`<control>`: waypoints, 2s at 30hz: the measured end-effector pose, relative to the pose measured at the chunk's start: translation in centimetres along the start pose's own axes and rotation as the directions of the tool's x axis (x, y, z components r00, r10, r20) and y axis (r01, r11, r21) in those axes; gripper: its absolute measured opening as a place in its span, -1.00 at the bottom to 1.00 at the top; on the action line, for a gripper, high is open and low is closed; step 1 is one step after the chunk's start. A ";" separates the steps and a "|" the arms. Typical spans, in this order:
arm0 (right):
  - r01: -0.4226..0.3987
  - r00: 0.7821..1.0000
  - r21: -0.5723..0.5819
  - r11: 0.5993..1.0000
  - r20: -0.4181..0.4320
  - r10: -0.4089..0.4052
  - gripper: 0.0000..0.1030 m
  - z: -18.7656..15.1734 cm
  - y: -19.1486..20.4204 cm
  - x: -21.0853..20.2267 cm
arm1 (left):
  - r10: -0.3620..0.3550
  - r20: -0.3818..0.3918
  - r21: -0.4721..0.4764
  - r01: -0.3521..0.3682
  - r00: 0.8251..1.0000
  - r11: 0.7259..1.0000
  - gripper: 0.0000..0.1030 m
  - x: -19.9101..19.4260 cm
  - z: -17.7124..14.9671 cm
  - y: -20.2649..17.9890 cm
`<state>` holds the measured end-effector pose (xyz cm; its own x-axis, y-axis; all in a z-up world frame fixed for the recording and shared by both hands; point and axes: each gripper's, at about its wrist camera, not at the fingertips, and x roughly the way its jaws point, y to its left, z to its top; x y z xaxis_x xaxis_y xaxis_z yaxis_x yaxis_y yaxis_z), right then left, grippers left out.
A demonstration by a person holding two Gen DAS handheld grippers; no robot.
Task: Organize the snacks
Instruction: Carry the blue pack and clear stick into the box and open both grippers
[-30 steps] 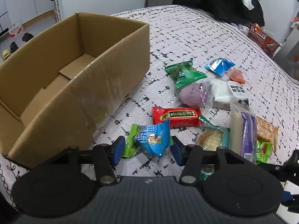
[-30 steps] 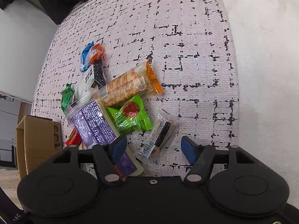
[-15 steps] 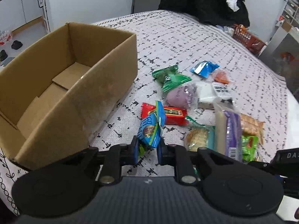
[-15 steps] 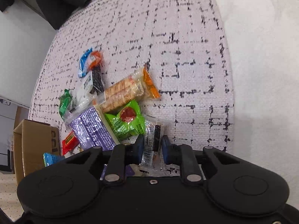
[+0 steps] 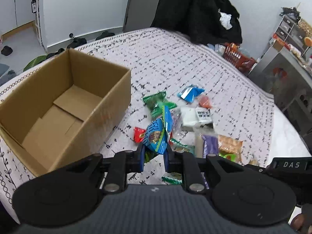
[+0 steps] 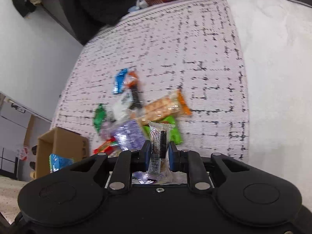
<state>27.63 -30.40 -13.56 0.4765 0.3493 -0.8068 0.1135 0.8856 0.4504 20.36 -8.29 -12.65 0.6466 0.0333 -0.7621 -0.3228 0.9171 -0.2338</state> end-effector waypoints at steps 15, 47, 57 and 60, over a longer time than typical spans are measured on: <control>-0.102 0.991 -0.086 0.991 0.073 0.108 -0.64 -2.0 6.0 -3.2 | -0.054 0.071 -0.049 0.057 0.996 0.997 -0.65 -4.3 2.7 3.2; -0.216 0.972 -0.257 0.942 0.034 0.232 -0.64 -5.1 17.9 -0.9 | -0.028 0.066 -0.282 0.045 0.997 0.958 -0.65 -3.6 5.2 14.7; -0.215 0.975 -0.285 0.934 0.001 0.224 -0.64 -6.0 21.0 0.9 | -0.012 0.032 -0.387 0.023 0.999 0.922 -0.40 -2.2 5.3 18.0; -0.219 0.974 -0.280 0.935 -0.005 0.227 -0.64 -6.0 21.6 1.2 | 0.003 0.027 -0.412 0.008 1.000 0.911 -0.14 -2.1 5.3 18.7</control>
<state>25.42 -9.01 -7.13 0.4853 0.5424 -0.6858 -0.2426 0.8371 0.4903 16.61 10.94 -12.20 0.6640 0.0470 -0.7463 -0.5734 0.6726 -0.4679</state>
